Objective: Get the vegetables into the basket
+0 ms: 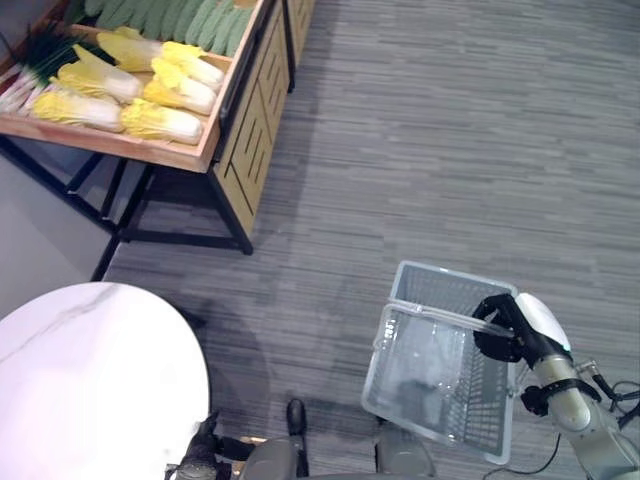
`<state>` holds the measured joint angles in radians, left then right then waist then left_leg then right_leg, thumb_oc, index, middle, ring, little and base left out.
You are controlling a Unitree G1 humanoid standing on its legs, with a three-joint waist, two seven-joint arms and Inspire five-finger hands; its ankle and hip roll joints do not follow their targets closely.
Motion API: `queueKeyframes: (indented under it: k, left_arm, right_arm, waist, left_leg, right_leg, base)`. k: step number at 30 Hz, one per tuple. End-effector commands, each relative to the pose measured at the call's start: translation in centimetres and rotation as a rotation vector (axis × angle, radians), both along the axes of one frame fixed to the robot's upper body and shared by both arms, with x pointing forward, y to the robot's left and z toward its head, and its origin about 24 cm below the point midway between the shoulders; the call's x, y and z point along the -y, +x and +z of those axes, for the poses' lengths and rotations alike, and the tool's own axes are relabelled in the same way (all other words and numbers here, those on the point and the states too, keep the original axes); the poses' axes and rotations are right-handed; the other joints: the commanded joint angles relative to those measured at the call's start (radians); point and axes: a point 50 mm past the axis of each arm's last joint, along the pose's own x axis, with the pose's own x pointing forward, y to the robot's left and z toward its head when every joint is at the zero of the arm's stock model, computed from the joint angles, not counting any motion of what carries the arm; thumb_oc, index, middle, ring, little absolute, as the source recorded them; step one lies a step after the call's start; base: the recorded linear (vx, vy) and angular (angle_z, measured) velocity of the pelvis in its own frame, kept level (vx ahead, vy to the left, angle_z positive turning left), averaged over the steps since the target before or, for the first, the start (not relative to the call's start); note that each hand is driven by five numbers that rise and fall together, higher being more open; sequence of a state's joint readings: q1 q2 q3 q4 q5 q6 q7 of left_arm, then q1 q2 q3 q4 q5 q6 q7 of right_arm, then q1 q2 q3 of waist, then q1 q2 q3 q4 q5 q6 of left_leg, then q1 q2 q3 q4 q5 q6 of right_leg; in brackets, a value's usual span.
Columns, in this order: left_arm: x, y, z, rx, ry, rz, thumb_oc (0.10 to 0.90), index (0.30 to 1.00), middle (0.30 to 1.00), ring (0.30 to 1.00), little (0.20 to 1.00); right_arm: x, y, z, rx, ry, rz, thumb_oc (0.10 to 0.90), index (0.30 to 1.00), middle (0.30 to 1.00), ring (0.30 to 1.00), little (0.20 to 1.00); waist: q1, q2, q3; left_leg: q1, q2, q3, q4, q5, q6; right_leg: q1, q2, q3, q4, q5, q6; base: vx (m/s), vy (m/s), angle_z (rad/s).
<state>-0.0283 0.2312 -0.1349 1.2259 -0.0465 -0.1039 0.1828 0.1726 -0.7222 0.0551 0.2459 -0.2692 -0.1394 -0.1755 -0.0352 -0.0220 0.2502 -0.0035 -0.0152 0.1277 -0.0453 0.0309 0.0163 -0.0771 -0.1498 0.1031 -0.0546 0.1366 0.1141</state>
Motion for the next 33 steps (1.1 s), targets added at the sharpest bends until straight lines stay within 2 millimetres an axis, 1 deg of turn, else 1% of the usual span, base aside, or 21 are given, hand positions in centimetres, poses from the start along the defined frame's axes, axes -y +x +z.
queueKeyframes:
  k: [1, 4, 6, 7, 8, 9, 10, 12, 13, 14, 17, 18, 19, 21, 23, 25, 29, 30, 31, 32, 33]
  left_arm:
    - [-1.7, -0.8, 0.2, -0.036, 0.060, -0.049, 0.900, 1.000, 1.000, 1.000, 1.000]
    - [-2.8, 0.4, 0.9, -0.001, 0.102, -0.069, 0.900, 1.000, 1.000, 1.000, 1.000]
    - [-3.2, 0.7, 1.2, 0.008, 0.112, -0.067, 0.900, 1.000, 1.000, 1.000, 1.000]
    - [-3.5, 1.2, 1.5, 0.027, 0.126, -0.068, 0.900, 1.000, 1.000, 1.000, 1.000]
    - [-3.9, 1.8, 1.8, 0.051, 0.137, -0.054, 0.900, 1.000, 1.000, 1.000, 1.000]
    - [-3.9, 1.8, 1.8, 0.051, 0.138, -0.054, 0.900, 1.000, 1.000, 1.000, 1.000]
    - [-4.2, 2.6, 2.2, 0.082, 0.149, -0.053, 0.900, 1.000, 1.000, 1.000, 1.000]
    - [-4.2, 3.0, 2.5, 0.100, 0.149, -0.056, 0.900, 1.000, 1.000, 1.000, 1.000]
    - [-4.2, 3.0, 2.5, 0.103, 0.151, -0.055, 0.900, 1.000, 1.000, 1.000, 1.000]
    - [-4.1, 3.3, 2.5, 0.114, 0.147, -0.055, 0.900, 1.000, 1.000, 1.000, 1.000]
    - [-3.9, 3.1, 2.4, 0.115, 0.129, -0.044, 0.900, 1.000, 1.000, 1.000, 1.000]
    - [-3.5, 2.8, 2.1, 0.103, 0.113, -0.040, 0.900, 1.000, 1.000, 1.000, 1.000]
    - [-3.5, 2.8, 2.1, 0.103, 0.113, -0.040, 0.900, 1.000, 1.000, 1.000, 1.000]
    - [-2.6, 2.3, 1.6, 0.073, 0.097, -0.062, 0.900, 1.000, 1.000, 1.000, 1.000]
    - [-2.4, 2.1, 1.4, 0.064, 0.094, -0.066, 0.900, 1.000, 1.000, 1.000, 1.000]
    - [-2.1, 1.3, 1.0, 0.021, 0.101, -0.076, 0.900, 1.000, 1.000, 1.000, 1.000]
    - [-2.1, 0.6, 0.7, -0.008, 0.111, -0.080, 0.900, 1.000, 1.000, 1.000, 1.000]
    - [-2.2, 0.1, 0.6, -0.033, 0.122, -0.075, 0.900, 1.000, 1.000, 1.000, 1.000]
    - [-2.2, 0.1, 0.6, -0.033, 0.122, -0.075, 0.900, 1.000, 1.000, 1.000, 1.000]
    - [-2.2, -0.2, 0.5, -0.043, 0.125, -0.073, 0.900, 1.000, 1.000, 1.000, 1.000]
    - [-2.3, -0.5, 0.4, -0.056, 0.129, -0.068, 0.900, 1.000, 1.000, 1.000, 1.000]
  right_arm:
    - [1.1, 3.4, 5.8, 0.312, -0.064, -0.032, 0.400, 0.300, 0.300, 0.300, 0.300]
    - [1.7, 3.1, 4.3, 0.268, -0.058, -0.088, 0.400, 0.300, 0.300, 0.300, 0.300]
    - [1.8, 3.1, 3.9, 0.255, -0.062, -0.099, 0.400, 0.300, 0.300, 0.300, 0.300]
    - [2.3, 2.8, 3.0, 0.219, -0.080, -0.128, 0.400, 0.300, 0.300, 0.300, 0.300]
    - [2.4, 2.7, 2.3, 0.193, -0.085, -0.153, 0.400, 0.300, 0.300, 0.300, 0.300]
    - [2.4, 2.8, 2.3, 0.193, -0.085, -0.153, 0.400, 0.300, 0.300, 0.300, 0.300]
    - [2.8, 2.7, 1.6, 0.160, -0.108, -0.165, 0.400, 0.300, 0.300, 0.300, 0.300]
    - [2.8, 2.5, 1.5, 0.141, -0.128, -0.160, 0.400, 0.300, 0.300, 0.300, 0.300]
    - [3.0, 2.1, 0.7, 0.116, -0.128, -0.176, 0.400, 0.300, 0.300, 0.300, 0.300]
    - [3.5, 1.3, -0.2, 0.071, -0.137, -0.201, 0.400, 0.300, 0.300, 0.300, 0.300]
    - [3.8, 0.5, -0.9, 0.032, -0.137, -0.214, 0.400, 0.300, 0.300, 0.300, 0.300]
    - [4.0, -0.2, -1.7, -0.004, -0.137, -0.236, 0.400, 0.300, 0.300, 0.300, 0.300]
    - [4.0, -0.2, -1.7, -0.004, -0.137, -0.236, 0.400, 0.300, 0.300, 0.300, 0.300]
    - [4.4, -0.8, -2.8, -0.051, -0.149, -0.261, 0.400, 0.300, 0.300, 0.300, 0.300]
    - [4.4, -0.8, -2.9, -0.058, -0.154, -0.259, 0.400, 0.300, 0.300, 0.300, 0.300]
    - [4.9, -1.0, -3.4, -0.092, -0.186, -0.272, 0.400, 0.300, 0.300, 0.300, 0.300]
    - [5.3, -1.0, -3.1, -0.083, -0.214, -0.273, 0.400, 0.300, 0.300, 0.300, 0.300]
    - [5.4, -0.8, -2.5, -0.056, -0.225, -0.268, 0.400, 0.300, 0.300, 0.300, 0.300]
    - [5.4, -0.8, -2.5, -0.056, -0.226, -0.268, 0.400, 0.300, 0.300, 0.300, 0.300]
    - [5.6, -0.8, -2.2, -0.048, -0.238, -0.265, 0.400, 0.300, 0.300, 0.300, 0.300]
    - [5.6, -0.5, -1.7, -0.024, -0.249, -0.254, 0.400, 0.300, 0.300, 0.300, 0.300]
  waist:
    - [0.029, -0.027, -0.067]
    - [0.021, -0.030, -0.047]
    - [0.020, -0.032, -0.042]
    - [0.021, -0.034, -0.041]
    - [0.022, -0.036, -0.042]
    - [0.021, -0.036, -0.041]
    - [0.026, -0.041, -0.038]
    - [0.026, -0.045, -0.038]
    - [0.027, -0.050, -0.043]
    - [0.028, -0.049, -0.063]
    - [0.026, -0.044, -0.087]
    - [0.024, -0.037, -0.103]
    - [0.023, -0.037, -0.103]
    - [0.020, -0.027, -0.115]
    - [0.020, -0.024, -0.117]
    - [0.023, -0.017, -0.111]
    - [0.024, -0.012, -0.097]
    - [0.027, -0.010, -0.085]
    - [0.026, -0.009, -0.085]
    - [0.027, -0.007, -0.079]
    - [0.031, -0.008, -0.070]
  left_leg:
    - [-0.081, 0.067, -0.015, 0.042, 0.009, -0.031]
    - [-0.048, 0.066, 0.006, 0.035, -0.001, -0.020]
    - [-0.035, 0.064, 0.013, 0.030, -0.003, -0.019]
    - [-0.022, 0.062, 0.026, 0.027, -0.013, -0.020]
    - [-0.008, 0.067, 0.042, 0.030, -0.029, -0.026]
    - [-0.008, 0.069, 0.041, 0.031, -0.030, -0.026]
    - [-0.001, 0.075, 0.041, 0.051, -0.049, -0.032]
    - [0.000, 0.075, 0.030, 0.071, -0.058, -0.037]
    - [0.003, 0.074, 0.026, 0.074, -0.062, -0.038]
    - [0.010, 0.077, 0.016, 0.069, -0.059, -0.049]
    - [0.024, 0.089, 0.007, 0.058, -0.054, -0.062]
    - [0.036, 0.102, 0.000, 0.036, -0.044, -0.072]
    - [0.037, 0.102, -0.001, 0.034, -0.043, -0.073]
    - [0.045, 0.120, -0.008, 0.004, -0.023, -0.087]
    - [0.047, 0.126, -0.008, -0.002, -0.018, -0.093]
    - [0.041, 0.151, -0.013, 0.005, -0.013, -0.107]
    - [0.019, 0.171, -0.029, 0.053, -0.016, -0.117]
    - [-0.004, 0.182, -0.050, 0.121, -0.001, -0.126]
    - [-0.007, 0.183, -0.052, 0.125, -0.003, -0.127]
    - [-0.024, 0.184, -0.063, 0.168, 0.006, -0.133]
    - [-0.044, 0.191, -0.067, 0.231, 0.036, -0.142]
  right_leg:
    - [-0.011, 0.018, -0.018, 0.196, -0.122, 0.083]
    - [-0.066, 0.026, -0.051, 0.304, -0.072, 0.104]
    - [-0.079, 0.024, -0.070, 0.310, -0.062, 0.103]
    - [-0.091, 0.006, -0.109, 0.284, -0.044, 0.098]
    - [-0.100, -0.023, -0.158, 0.215, -0.023, 0.092]
    - [-0.097, -0.022, -0.159, 0.212, -0.021, 0.091]
    - [-0.115, -0.046, -0.186, 0.154, 0.007, 0.089]
    - [-0.094, -0.055, -0.195, 0.129, 0.004, 0.090]
    - [-0.081, -0.058, -0.199, 0.114, 0.013, 0.088]
    - [-0.062, -0.047, -0.202, 0.096, -0.001, 0.082]
    - [-0.033, -0.039, -0.225, 0.076, -0.006, 0.077]
    - [-0.015, -0.028, -0.235, 0.063, -0.019, 0.071]
    - [-0.014, -0.028, -0.236, 0.061, -0.018, 0.071]
    - [0.004, -0.012, -0.245, 0.038, -0.029, 0.064]
    - [0.004, -0.006, -0.246, 0.037, -0.033, 0.061]
    - [-0.004, 0.012, -0.251, 0.061, -0.061, 0.044]
    - [-0.014, 0.029, -0.254, 0.087, -0.086, 0.022]
    - [-0.010, 0.044, -0.254, 0.093, -0.099, 0.005]
    - [-0.010, 0.045, -0.256, 0.093, -0.100, 0.004]
    - [-0.004, 0.052, -0.259, 0.093, -0.105, -0.005]
    - [0.008, 0.060, -0.262, 0.091, -0.112, -0.018]
  base:
    - [0.02, 0.167, -0.34]
    - [0.01, 0.135, -0.24]
    - [0.03, 0.067, -0.36]
    - [0.08, -0.008, -0.35]
    - [0.08, -0.008, -0.33]
    - [0.12, -0.095, -0.31]
    - [0.12, -0.089, -0.32]
    - [0.10, -0.073, -0.22]
    - [0.13, -0.106, 0.06]
    - [0.13, -0.107, 0.14]
    - [0.17, -0.158, 0.21]
    - [0.08, -0.104, 0.14]
    - [0.11, -0.146, 0.13]
    - [0.10, -0.157, 0.12]
    - [0.08, -0.140, 0.13]
    - [0.10, -0.223, 0.07]
    - [0.07, -0.178, 0.03]
    - [0.05, -0.149, 0.10]
    - [0.08, -0.220, 0.19]
    - [0.07, -0.164, 0.17]
    - [0.08, -0.220, 0.15]
